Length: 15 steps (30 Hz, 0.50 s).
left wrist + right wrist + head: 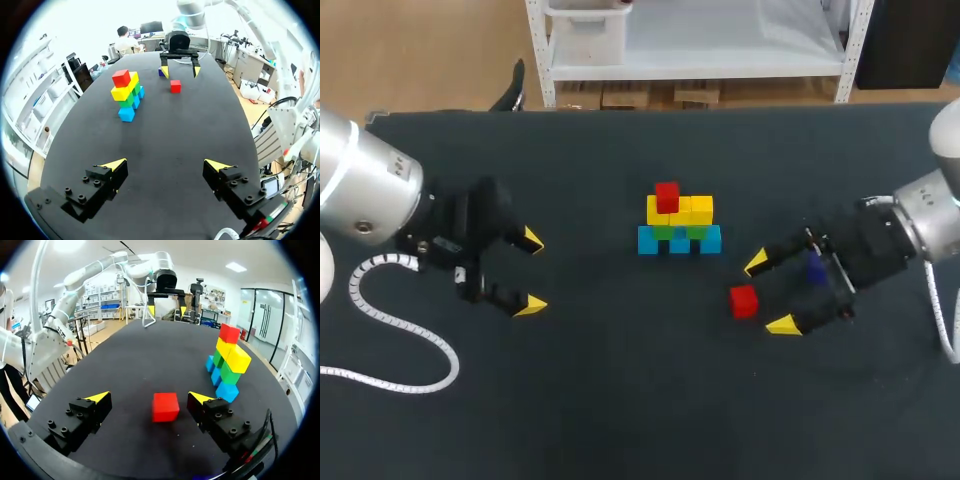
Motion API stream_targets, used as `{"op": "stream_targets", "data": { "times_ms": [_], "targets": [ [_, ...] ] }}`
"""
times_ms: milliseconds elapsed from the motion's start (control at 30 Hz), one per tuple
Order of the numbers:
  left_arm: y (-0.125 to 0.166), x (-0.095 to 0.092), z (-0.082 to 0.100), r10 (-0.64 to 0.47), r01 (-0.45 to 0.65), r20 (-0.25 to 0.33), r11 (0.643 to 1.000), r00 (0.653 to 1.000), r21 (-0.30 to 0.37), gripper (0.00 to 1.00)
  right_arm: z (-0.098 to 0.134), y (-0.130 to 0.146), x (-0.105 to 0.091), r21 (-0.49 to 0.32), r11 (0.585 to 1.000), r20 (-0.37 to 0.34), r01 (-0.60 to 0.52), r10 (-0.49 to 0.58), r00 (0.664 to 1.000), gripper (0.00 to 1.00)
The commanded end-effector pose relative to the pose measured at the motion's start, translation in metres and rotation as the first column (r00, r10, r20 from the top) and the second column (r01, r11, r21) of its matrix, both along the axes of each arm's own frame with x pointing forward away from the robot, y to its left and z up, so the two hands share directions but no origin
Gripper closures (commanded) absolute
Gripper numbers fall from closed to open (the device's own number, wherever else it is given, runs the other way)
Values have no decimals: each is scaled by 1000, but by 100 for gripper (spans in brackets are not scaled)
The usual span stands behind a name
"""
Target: Place the blue cubes, place green cubes on the blue cubes, place the yellow cubes on the green cubes, then place the red cubes on the yellow cubes, and place purple cube on the red cubes.
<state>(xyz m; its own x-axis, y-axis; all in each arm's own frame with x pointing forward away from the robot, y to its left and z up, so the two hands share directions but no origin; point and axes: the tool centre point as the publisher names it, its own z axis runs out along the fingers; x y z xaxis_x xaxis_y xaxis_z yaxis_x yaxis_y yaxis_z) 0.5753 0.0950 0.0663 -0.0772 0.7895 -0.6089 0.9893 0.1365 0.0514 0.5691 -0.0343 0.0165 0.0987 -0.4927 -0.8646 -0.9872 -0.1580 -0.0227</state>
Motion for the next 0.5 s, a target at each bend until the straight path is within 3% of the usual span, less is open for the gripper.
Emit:
{"op": "stream_targets", "data": {
  "times_ms": [33,400,433,500],
  "targets": [
    [1,-1,-1,-1,1,4,1000,1000,-6,0,-11,7,15,14,1000,-7,-11,12,1000,0],
    [1,-1,-1,-1,1,4,1000,1000,-6,0,-21,12,23,8,1000,-10,6,-6,1000,0],
    [1,-1,-1,-1,1,4,1000,1000,-6,0,-21,13,22,7,1000,-10,7,-7,1000,5],
    [1,-1,-1,-1,1,4,1000,1000,-6,0,-20,13,21,7,1000,-9,4,-4,1000,51]
  ]
}}
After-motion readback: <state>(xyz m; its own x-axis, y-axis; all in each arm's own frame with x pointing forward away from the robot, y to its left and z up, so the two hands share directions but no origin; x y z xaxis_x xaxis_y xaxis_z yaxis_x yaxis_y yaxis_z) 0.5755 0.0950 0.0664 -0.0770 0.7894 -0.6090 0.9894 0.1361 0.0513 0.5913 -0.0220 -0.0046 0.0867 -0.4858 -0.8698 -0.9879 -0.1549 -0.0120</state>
